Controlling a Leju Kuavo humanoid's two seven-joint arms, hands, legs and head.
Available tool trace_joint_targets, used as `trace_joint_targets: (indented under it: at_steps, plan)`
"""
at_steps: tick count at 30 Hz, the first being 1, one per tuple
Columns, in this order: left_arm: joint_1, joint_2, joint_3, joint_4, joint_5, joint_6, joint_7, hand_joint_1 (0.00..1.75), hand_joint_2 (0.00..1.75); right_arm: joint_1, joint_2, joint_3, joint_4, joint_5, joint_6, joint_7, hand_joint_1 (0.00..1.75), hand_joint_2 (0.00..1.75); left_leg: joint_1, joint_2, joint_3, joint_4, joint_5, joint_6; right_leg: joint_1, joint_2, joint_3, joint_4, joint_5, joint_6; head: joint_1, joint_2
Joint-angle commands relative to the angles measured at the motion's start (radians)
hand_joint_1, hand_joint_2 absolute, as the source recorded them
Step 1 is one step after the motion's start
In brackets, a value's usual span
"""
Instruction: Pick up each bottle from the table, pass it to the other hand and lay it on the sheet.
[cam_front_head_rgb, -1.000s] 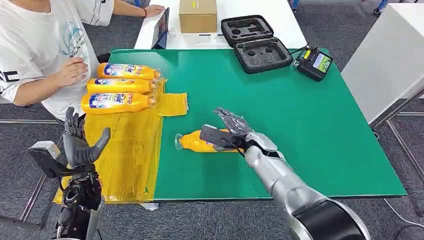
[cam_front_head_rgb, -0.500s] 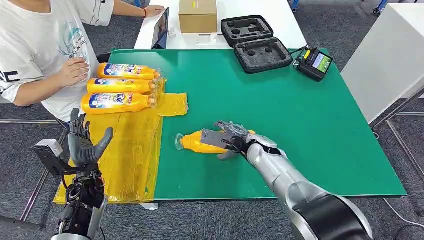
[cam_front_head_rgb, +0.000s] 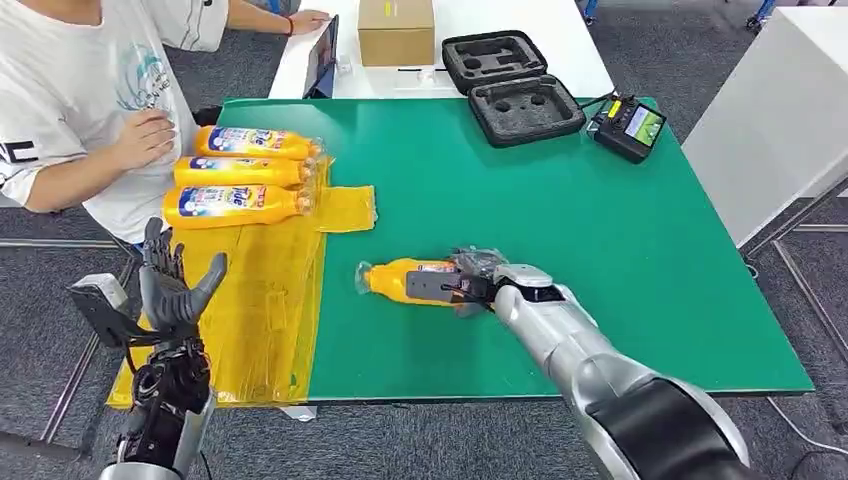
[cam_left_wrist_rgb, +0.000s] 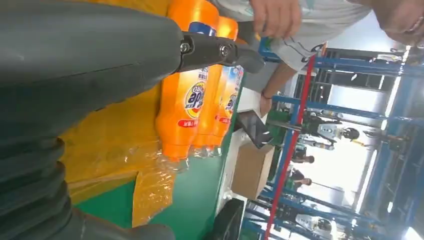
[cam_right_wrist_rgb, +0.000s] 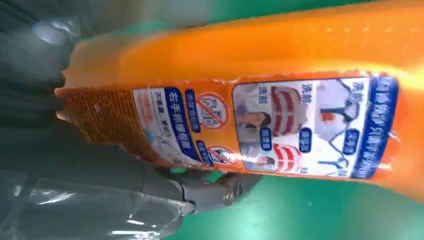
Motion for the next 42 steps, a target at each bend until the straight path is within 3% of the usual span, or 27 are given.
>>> trace_joint_targets:
  at_steps: [1,10,12,13,14,16,20,41,42]
  plan:
    - [-0.059,0.020,-0.009,0.098,0.026,0.012,0.016,0.00,1.75,-0.044,0.000,0.179,0.106,0.095,0.107,0.088,1.75,1.75,0.000,-0.002,0.003,-0.001,-0.001,0.000,0.000,-0.001,0.004,-0.001,-0.001,0.000,0.001,0.000]
    - [-0.049,0.019,-0.009,0.096,0.032,0.013,0.016,0.00,1.75,-0.035,0.007,0.189,0.099,0.100,0.115,0.080,1.75,1.75,0.000,-0.003,0.006,-0.001,-0.001,0.000,0.000,-0.002,0.007,-0.001,-0.002,0.000,0.000,0.000]
    - [-0.027,0.015,-0.012,0.066,0.033,0.010,0.018,0.00,1.75,-0.019,0.003,0.153,0.072,0.059,0.025,0.007,1.75,1.75,0.000,-0.003,0.007,-0.002,-0.001,0.000,0.000,-0.003,0.008,-0.001,-0.002,0.000,0.000,0.000]
    - [-0.010,0.012,-0.013,0.049,0.030,0.013,0.016,0.00,1.75,0.000,0.005,0.077,0.043,-0.029,-0.040,-0.100,1.75,1.75,0.000,-0.002,0.005,-0.001,-0.001,0.000,0.000,-0.002,0.006,-0.001,-0.001,0.000,0.000,0.000]
    - [0.011,0.008,-0.016,0.029,0.028,0.008,0.017,0.00,1.75,0.029,0.002,0.001,0.002,-0.134,-0.099,-0.285,1.75,1.75,0.000,-0.003,0.008,-0.002,-0.001,0.000,0.000,-0.003,0.009,-0.002,-0.002,0.000,0.000,0.000]
    - [0.027,0.001,-0.018,0.023,0.025,0.001,0.008,0.00,1.75,0.070,0.002,-0.119,-0.026,-0.292,-0.085,-0.473,1.75,1.75,0.001,-0.003,0.007,-0.002,-0.001,0.000,0.001,-0.002,0.009,-0.003,-0.001,0.000,0.000,0.000]
    - [0.027,-0.001,-0.019,0.024,0.025,0.001,0.006,0.00,1.75,0.079,-0.002,-0.117,-0.027,-0.293,-0.087,-0.482,1.75,1.75,0.000,0.001,0.007,-0.001,-0.003,-0.001,0.000,0.001,0.007,0.000,-0.002,0.000,0.000,0.000]
    - [0.024,0.000,-0.018,0.024,0.025,0.001,0.006,0.00,1.75,0.077,0.000,-0.116,-0.027,-0.293,-0.086,-0.480,1.75,1.75,0.000,-0.003,0.006,0.000,-0.003,0.000,0.001,-0.002,0.007,0.000,-0.003,0.000,0.000,0.000]
    - [0.025,-0.001,-0.015,0.028,0.030,0.000,0.005,0.00,1.75,0.098,0.017,-0.206,-0.062,-0.398,-0.124,-0.571,1.75,1.75,0.000,-0.002,0.004,0.000,-0.001,0.000,0.001,-0.002,0.005,0.000,-0.001,0.000,0.000,0.000]
